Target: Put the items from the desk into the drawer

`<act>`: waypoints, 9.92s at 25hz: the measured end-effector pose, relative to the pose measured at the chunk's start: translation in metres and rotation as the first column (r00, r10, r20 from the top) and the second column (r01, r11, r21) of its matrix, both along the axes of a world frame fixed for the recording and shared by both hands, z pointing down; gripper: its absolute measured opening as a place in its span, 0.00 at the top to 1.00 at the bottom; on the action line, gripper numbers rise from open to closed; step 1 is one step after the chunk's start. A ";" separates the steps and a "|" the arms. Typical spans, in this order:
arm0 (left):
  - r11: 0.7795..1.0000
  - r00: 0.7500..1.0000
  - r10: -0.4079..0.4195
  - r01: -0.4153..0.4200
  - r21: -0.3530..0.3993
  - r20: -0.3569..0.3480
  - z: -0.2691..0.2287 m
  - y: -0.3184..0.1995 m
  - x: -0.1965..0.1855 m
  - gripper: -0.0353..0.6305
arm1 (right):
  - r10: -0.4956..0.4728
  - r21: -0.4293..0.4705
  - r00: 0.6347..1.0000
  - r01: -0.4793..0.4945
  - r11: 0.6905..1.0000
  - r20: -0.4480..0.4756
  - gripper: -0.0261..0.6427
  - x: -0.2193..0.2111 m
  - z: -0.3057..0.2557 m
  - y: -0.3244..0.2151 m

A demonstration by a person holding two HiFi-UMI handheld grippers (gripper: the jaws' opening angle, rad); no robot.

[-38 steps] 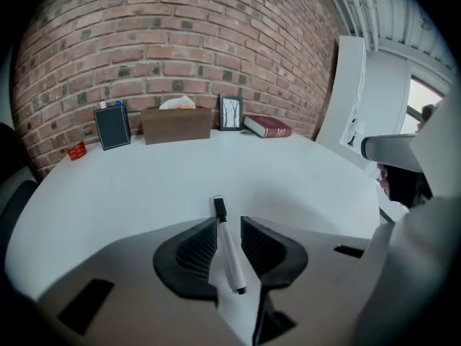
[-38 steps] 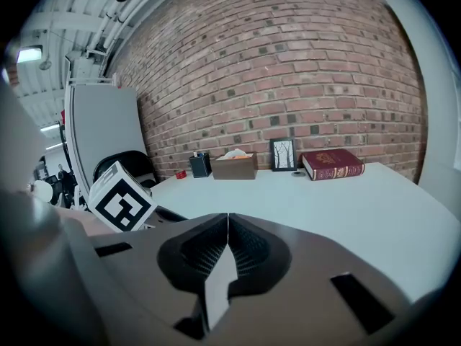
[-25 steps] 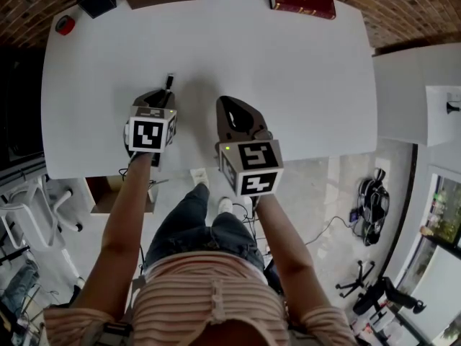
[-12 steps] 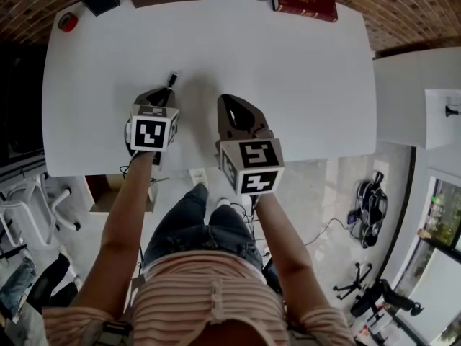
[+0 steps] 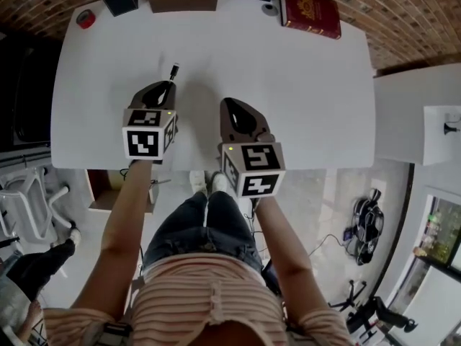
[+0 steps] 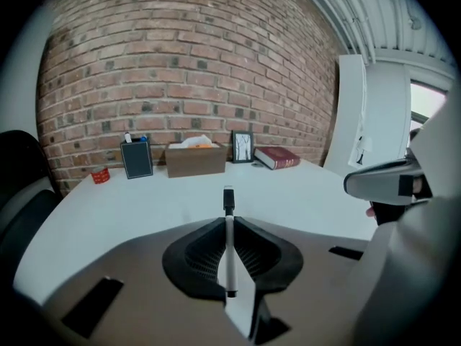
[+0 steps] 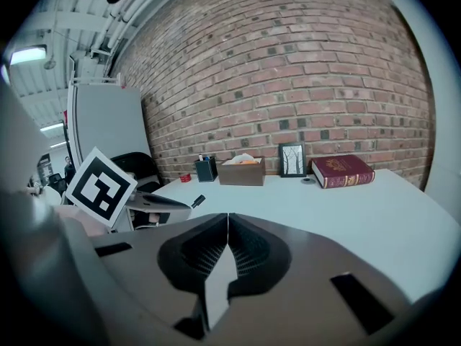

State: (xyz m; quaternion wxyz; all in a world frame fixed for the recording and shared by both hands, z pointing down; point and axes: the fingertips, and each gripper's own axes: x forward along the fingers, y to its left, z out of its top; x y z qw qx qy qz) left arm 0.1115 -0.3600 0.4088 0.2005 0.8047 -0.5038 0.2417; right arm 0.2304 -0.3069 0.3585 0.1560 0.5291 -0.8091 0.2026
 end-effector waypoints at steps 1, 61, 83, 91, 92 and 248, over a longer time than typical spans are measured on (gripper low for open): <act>1.000 1.000 -0.012 0.012 0.016 -0.004 -0.007 0.000 -0.004 0.88 | -0.010 0.006 1.000 0.010 1.000 0.001 0.94 -0.003 -0.003 0.000; 0.445 0.461 -0.882 0.883 0.151 -0.095 -0.080 0.296 -0.236 0.88 | -0.817 0.061 0.575 0.815 0.576 0.041 0.93 -0.223 -0.031 0.143; 0.350 0.335 -0.929 0.933 -0.080 -0.160 0.058 0.352 -0.311 0.88 | -0.896 -0.072 0.442 0.894 0.443 -0.035 0.94 -0.334 0.037 0.218; 0.357 0.329 -0.929 0.918 -0.173 -0.169 0.111 0.345 -0.328 0.88 | -0.907 -0.145 0.419 0.895 0.421 -0.050 0.93 -0.364 0.069 0.228; 0.359 0.331 -0.928 0.916 -0.180 -0.170 0.118 0.342 -0.330 0.88 | -0.909 -0.152 0.414 0.896 0.417 -0.052 0.94 -0.368 0.074 0.228; 0.516 0.535 -0.783 0.844 0.149 -0.318 -0.091 0.327 -0.292 0.93 | -0.840 0.082 0.543 0.836 0.542 0.013 0.94 -0.338 -0.066 0.184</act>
